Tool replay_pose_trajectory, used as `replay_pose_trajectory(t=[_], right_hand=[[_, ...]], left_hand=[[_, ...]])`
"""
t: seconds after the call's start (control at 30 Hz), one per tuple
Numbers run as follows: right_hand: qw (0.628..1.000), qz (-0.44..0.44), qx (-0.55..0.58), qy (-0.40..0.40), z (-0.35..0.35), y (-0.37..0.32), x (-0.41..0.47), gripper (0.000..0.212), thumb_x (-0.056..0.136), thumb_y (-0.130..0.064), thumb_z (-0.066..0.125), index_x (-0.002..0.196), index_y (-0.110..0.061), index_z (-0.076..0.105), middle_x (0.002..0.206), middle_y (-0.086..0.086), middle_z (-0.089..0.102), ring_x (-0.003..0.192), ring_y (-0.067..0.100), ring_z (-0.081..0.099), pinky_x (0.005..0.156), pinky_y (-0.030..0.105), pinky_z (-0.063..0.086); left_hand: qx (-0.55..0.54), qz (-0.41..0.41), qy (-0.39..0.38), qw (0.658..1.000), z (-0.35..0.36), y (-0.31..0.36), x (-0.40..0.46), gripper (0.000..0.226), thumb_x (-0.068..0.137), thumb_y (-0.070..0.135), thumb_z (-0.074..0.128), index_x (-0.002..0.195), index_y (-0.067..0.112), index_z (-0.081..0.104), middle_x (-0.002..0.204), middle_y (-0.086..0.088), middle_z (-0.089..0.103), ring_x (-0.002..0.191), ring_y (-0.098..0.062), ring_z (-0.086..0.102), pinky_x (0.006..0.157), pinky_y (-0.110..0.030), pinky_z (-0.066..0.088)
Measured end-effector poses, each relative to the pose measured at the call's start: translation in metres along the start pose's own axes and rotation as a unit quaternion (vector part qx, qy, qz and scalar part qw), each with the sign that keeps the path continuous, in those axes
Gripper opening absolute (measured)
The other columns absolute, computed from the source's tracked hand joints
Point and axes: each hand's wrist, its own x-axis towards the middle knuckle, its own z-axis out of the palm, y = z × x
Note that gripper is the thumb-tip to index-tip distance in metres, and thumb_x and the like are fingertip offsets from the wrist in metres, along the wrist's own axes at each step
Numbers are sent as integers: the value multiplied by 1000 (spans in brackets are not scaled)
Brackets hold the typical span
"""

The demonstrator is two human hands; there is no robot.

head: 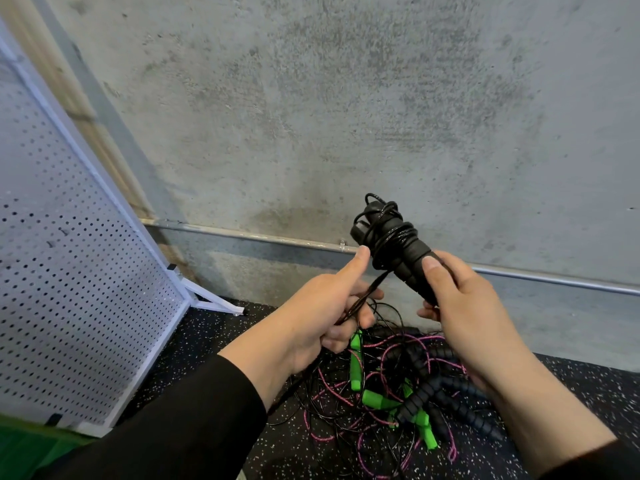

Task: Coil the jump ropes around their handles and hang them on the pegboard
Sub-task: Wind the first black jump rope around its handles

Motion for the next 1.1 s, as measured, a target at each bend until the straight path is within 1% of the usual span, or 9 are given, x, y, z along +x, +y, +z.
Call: replay_pose_trajectory(t=[0.1, 0.2, 0.27, 0.4, 0.53, 0.7, 0.83, 0.97, 1.1], right_hand=[[996, -57, -73, -3, 1, 3, 2, 15, 102, -35, 53, 109, -45, 62, 82, -17, 67, 76, 8, 62, 73, 28, 50], [982, -89, -164, 9, 2, 9, 1, 25, 97, -34, 62, 121, -41, 65, 100, -9, 58, 91, 9, 55, 75, 6, 36], [975, -106, -197, 9, 3, 13, 1, 30, 91, -32, 71, 117, -43, 65, 103, -11, 50, 95, 5, 52, 78, 0, 32], [967, -133, -216, -6, 6, 19, 0, 32, 82, -21, 82, 108, -37, 69, 104, -13, 44, 101, -11, 46, 80, -2, 32], [965, -156, -209, -12, 6, 17, -1, 32, 80, -14, 82, 105, -30, 70, 106, -14, 41, 102, -16, 44, 82, -3, 32], [961, -168, -221, -17, 6, 20, -1, 34, 78, -11, 83, 101, -32, 68, 107, -20, 38, 103, -12, 45, 81, -1, 33], [959, -165, -228, -33, 4, 19, -2, 35, 79, -12, 81, 100, -35, 65, 108, -18, 39, 100, -10, 46, 79, 2, 36], [955, -187, -228, -43, 4, 16, -5, 36, 79, -10, 80, 97, -36, 64, 111, -9, 38, 99, -8, 48, 77, 3, 37], [941, -227, -249, -34, 7, 16, -7, 38, 78, -7, 79, 100, -34, 66, 118, -14, 33, 109, -14, 44, 80, 0, 35]], left_hand=[[-1, -7, -4, 1000, 1, 2, -2, 87, 87, 82, 43, 121, 5, 67, 67, -1, 57, 41, -8, 20, 43, -23, 15], [-9, -17, -1, 1000, 1, 2, -2, 89, 86, 82, 42, 121, 3, 67, 69, -3, 60, 42, -9, 19, 42, -22, 15], [-35, -19, -1, 999, 0, 1, -1, 86, 86, 81, 43, 120, 6, 68, 69, -4, 61, 42, -8, 19, 41, -21, 15], [-57, -28, 15, 998, 2, -2, 2, 82, 89, 79, 43, 118, 8, 72, 66, -4, 61, 40, -7, 20, 37, -19, 15], [-60, -20, 50, 997, 3, -4, 5, 77, 90, 75, 48, 113, 5, 72, 65, -6, 63, 39, -9, 19, 40, -19, 14], [80, 34, 111, 990, 0, -5, 6, 61, 97, 63, 52, 108, 6, 72, 63, -10, 65, 36, -11, 28, 41, -20, 20], [167, 63, 140, 974, -1, -9, 8, 62, 97, 57, 55, 100, -3, 71, 62, -8, 64, 34, -5, 34, 46, -26, 26], [56, 15, 125, 990, -2, -10, 8, 60, 94, 61, 59, 110, 4, 68, 59, -9, 62, 36, -12, 25, 43, -21, 18], [-27, -23, 99, 994, -1, -6, 5, 60, 91, 67, 59, 98, 7, 60, 61, -11, 62, 37, -11, 22, 41, -19, 16]])
